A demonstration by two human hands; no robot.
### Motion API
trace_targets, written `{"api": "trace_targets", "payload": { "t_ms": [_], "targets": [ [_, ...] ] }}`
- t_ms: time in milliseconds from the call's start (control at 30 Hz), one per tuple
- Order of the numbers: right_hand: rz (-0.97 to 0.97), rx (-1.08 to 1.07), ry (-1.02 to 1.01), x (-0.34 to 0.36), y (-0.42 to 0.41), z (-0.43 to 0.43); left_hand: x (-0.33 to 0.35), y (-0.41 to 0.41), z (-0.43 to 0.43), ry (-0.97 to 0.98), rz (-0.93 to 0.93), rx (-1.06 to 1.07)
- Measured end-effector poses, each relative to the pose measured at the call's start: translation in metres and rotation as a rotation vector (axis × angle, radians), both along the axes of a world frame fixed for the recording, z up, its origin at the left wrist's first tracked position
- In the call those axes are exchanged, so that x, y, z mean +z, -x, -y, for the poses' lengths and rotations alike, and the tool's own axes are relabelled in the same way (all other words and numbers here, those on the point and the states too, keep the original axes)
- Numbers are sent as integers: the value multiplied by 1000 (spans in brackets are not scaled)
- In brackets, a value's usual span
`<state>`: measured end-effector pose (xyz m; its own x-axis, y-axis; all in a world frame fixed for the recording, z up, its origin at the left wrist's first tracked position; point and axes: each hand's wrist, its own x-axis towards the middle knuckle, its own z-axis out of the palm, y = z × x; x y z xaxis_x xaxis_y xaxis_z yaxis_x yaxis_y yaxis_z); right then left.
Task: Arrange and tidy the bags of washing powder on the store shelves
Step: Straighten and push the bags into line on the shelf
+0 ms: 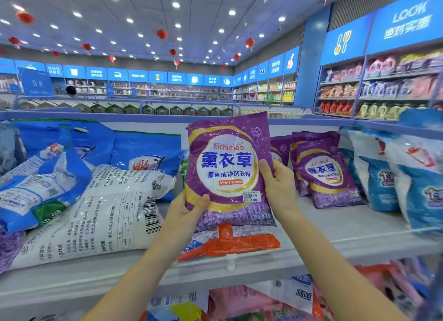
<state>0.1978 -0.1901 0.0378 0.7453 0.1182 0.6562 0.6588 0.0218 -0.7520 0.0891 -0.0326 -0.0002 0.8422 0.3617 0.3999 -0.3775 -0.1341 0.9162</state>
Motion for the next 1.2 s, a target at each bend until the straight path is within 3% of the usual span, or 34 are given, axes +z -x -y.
{"api": "trace_targets", "payload": {
  "t_ms": [67, 133, 233, 333, 467, 667, 867, 1200],
  "targets": [
    [-156, 92, -86, 1, -1, 12, 1, -4, 12, -5, 33, 23],
    [-333, 192, -48, 0, -4, 30, 4, -9, 25, -13, 55, 46],
    [-207, 178, 73, -6, -9, 52, 8, -25, 44, 1, 76, 56],
    [3, -50, 147, -5, -26, 76, 8, -46, 69, -18, 65, 48],
    [66, -129, 205, -6, -63, 114, 10, -77, 108, 18, 6, 15],
    [-90, 37, 394, -5, -131, 144, 14, -147, 124, 95, -245, 49],
    [-258, 117, 450, -10, -181, 117, 10, -217, 113, 389, -358, 148],
    [-468, -25, 413, -38, -227, 76, -4, -269, 102, 437, -306, 309]
  ]
}}
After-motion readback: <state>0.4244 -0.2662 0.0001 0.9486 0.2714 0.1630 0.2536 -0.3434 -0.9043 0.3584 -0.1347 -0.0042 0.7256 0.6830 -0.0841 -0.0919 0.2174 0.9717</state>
